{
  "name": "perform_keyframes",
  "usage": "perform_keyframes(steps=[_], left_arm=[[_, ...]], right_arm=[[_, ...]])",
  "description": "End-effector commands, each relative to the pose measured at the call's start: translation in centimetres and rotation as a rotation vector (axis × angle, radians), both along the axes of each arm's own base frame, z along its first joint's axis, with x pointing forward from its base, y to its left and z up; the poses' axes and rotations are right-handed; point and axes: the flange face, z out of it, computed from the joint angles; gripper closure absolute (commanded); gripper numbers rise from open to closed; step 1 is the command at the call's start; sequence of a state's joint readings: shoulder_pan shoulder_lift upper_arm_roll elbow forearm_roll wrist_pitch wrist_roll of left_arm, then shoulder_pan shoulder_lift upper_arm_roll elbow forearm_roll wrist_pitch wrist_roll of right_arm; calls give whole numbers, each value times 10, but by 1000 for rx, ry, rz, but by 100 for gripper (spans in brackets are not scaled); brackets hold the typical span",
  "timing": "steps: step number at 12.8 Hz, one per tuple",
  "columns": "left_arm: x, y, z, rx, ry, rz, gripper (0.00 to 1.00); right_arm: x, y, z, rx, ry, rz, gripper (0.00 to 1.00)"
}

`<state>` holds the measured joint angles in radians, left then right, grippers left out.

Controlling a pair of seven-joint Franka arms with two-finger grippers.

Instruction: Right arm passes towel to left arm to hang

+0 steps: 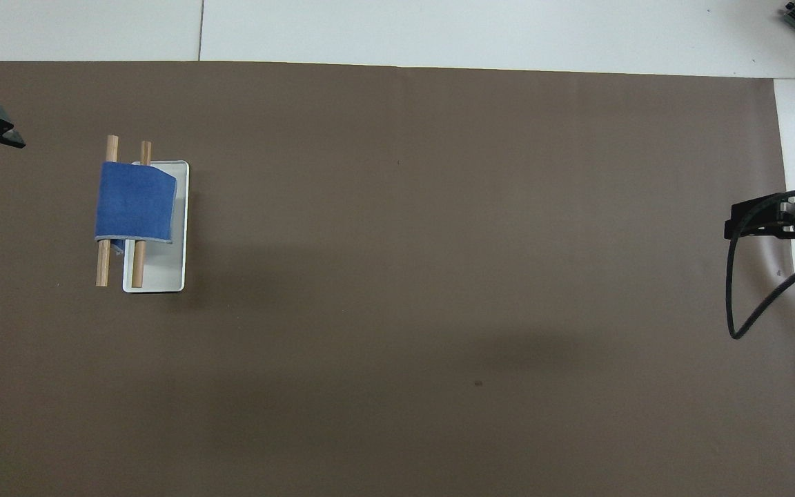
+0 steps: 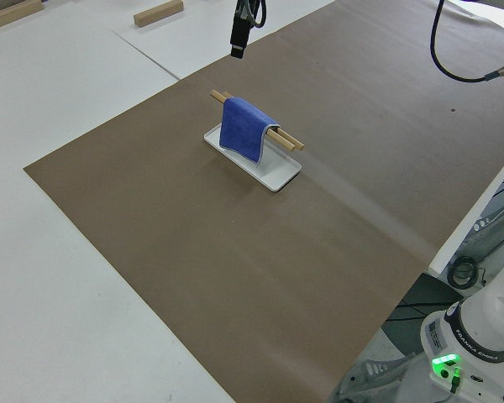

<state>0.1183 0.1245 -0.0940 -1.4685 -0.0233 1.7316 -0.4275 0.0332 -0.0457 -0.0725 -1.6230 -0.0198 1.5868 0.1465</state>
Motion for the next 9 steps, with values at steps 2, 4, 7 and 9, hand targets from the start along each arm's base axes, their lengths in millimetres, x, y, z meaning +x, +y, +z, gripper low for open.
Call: perform_keyframes(steps=[2, 4, 7, 9], left_arm=[[-28, 0, 26, 55, 84, -223, 27], [-47, 0, 33, 68, 140, -343, 26], [-60, 5, 25, 91, 178, -401, 26], [-65, 8, 23, 106, 195, -417, 26]], right_arm=[[-4, -2, 0, 20, 12, 9, 0], [-4, -2, 0, 20, 12, 9, 0], [-4, -1, 0, 20, 13, 11, 0], [-4, -2, 0, 20, 13, 9, 0]])
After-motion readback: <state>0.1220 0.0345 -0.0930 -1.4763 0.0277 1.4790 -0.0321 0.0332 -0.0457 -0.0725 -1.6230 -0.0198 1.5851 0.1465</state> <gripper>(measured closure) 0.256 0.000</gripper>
